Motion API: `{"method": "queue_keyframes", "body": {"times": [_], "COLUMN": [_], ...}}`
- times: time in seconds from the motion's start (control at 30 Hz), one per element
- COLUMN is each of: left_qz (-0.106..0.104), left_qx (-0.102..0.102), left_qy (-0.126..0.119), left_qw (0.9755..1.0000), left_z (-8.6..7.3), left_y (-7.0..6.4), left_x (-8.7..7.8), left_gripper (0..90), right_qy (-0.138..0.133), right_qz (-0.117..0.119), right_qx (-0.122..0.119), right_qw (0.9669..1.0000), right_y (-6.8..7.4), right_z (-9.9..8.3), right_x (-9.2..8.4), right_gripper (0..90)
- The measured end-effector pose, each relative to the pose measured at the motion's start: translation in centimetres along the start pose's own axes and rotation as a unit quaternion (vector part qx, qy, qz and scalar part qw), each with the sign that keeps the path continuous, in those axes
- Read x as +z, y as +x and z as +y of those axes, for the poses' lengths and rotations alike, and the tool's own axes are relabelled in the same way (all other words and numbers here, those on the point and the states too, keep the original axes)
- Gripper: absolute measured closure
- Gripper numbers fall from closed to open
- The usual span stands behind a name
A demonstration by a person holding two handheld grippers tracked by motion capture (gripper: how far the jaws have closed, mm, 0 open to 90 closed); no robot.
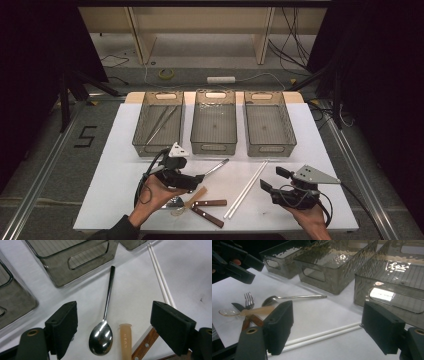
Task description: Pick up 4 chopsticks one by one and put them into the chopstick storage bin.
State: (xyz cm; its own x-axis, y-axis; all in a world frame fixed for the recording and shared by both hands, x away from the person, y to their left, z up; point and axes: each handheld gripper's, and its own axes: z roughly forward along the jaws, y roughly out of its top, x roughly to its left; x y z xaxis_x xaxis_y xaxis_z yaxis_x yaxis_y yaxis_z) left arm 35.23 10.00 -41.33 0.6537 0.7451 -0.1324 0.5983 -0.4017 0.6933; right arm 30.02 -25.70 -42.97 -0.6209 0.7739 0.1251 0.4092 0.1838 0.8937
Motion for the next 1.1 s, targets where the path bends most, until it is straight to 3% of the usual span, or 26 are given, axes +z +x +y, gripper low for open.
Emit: {"method": "queue_keyframes", "body": {"times": [0.43, 0.77, 1.1], "left_qz": [-0.011, -0.038, -0.051], "left_qx": [0.007, 0.036, 0.042], "left_qy": [0.003, 0.032, 0.053], "left_qw": [0.9999, 0.9982, 0.9964], "left_z": [-0.2, -0.3, 0.0], "left_y": [-1.1, -4.4, -6.4], "left_x": [0.4, 2.7, 4.9], "left_gripper": [20.9, 23.1, 27.4], "right_qy": [0.001, 0.002, 0.001], "right_qz": [-0.001, -0.004, -0.006], "right_qx": [0.000, 0.000, 0.000], "right_qw": [1.0000, 1.0000, 1.0000], "right_y": [-0.1, -0.2, -0.2], "right_z": [0.0, 0.0, 0.0], "right_x": [0.1, 0.1, 0.0], "right_gripper": [26.5, 26.5, 26.5]}}
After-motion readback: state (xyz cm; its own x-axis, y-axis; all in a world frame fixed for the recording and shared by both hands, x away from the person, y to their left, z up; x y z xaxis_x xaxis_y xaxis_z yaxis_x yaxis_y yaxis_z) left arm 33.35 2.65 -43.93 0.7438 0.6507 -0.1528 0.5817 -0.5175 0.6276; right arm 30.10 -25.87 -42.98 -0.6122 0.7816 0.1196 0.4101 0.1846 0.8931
